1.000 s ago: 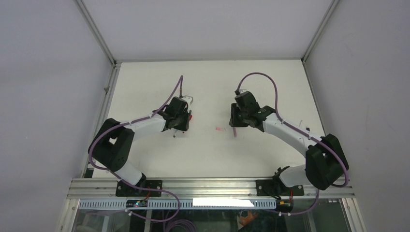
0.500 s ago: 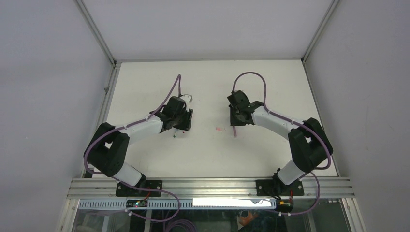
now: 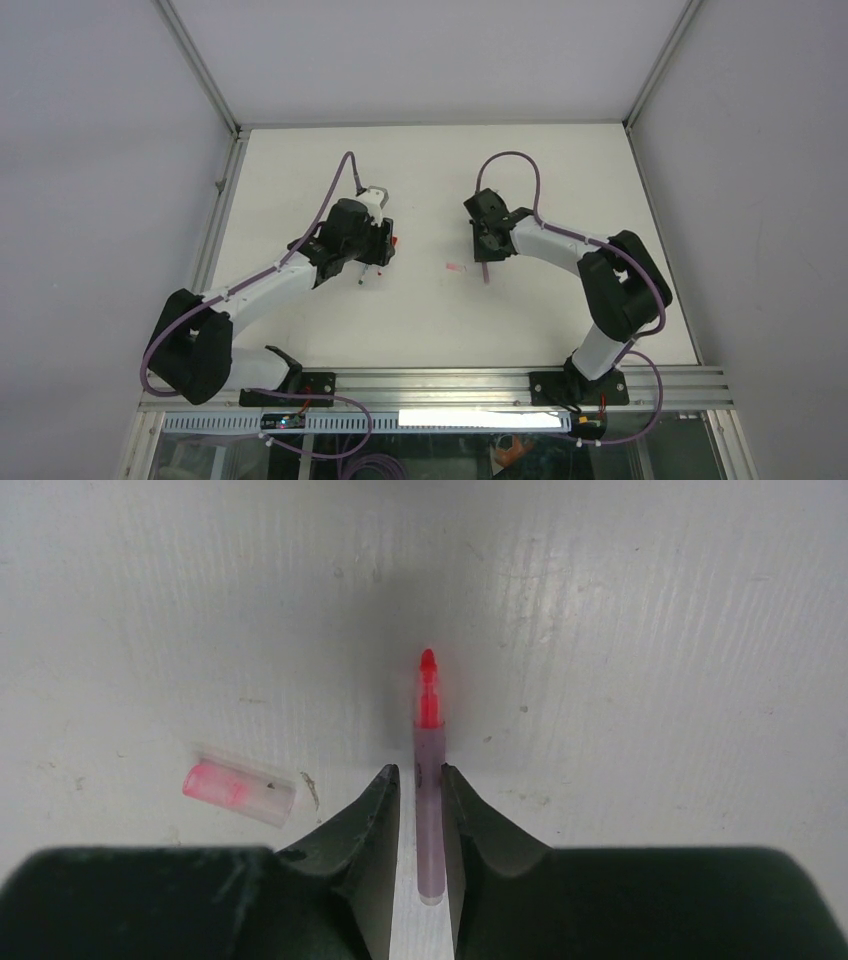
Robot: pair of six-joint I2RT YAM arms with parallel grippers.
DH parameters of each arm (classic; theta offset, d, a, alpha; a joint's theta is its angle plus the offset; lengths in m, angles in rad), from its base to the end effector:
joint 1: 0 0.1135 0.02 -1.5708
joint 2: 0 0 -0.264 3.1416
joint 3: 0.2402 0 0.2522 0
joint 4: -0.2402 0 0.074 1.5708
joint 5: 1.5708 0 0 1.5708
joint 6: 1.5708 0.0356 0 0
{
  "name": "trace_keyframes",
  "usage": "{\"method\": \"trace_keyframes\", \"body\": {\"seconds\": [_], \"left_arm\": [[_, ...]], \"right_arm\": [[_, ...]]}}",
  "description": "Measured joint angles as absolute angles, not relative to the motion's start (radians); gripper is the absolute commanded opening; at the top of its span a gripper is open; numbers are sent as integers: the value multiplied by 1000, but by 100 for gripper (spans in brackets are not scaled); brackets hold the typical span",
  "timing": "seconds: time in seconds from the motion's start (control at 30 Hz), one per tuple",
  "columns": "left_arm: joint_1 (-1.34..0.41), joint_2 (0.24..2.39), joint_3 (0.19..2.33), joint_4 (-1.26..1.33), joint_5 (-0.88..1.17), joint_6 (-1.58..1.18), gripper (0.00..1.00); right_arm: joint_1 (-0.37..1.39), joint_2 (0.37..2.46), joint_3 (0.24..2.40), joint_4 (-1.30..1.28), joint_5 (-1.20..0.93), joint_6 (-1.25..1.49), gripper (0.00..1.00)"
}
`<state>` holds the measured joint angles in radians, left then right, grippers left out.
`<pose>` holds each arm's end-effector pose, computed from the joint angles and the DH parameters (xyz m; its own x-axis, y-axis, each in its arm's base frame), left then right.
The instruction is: Insert the pens into the pen caps
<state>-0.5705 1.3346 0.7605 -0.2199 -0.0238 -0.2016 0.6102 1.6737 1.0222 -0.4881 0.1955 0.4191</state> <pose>0.2305 -0.1469 0.2094 -0.6934 0.2071 -0.6902 0.3950 0.9103 -0.1237 0.2693 0.1799 0.1763 -0.8818 -0.1294 -0.4536 -0.1497 0.9887 0.0089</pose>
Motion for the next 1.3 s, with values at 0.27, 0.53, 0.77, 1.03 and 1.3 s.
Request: {"method": "trace_keyframes", "body": {"seconds": [0.27,0.53,0.77,1.03,1.3], "left_arm": [[-570,1298,757,-209,-24,-202,51],[-570,1298,754,-208,-23,-202,51],[-570,1298,739,-185,-23,-207,52],[-570,1298,661,-39,64,-279,53],[-573,1390,567,289,263,-406,52]], "right_arm": [[610,1700,1023,-474,199,418,24],[610,1721,1030,-464,207,418,17],[610,1740,1052,-464,230,414,0],[610,1724,1044,-440,221,416,0],[610,1548,1038,-361,186,444,0]]}}
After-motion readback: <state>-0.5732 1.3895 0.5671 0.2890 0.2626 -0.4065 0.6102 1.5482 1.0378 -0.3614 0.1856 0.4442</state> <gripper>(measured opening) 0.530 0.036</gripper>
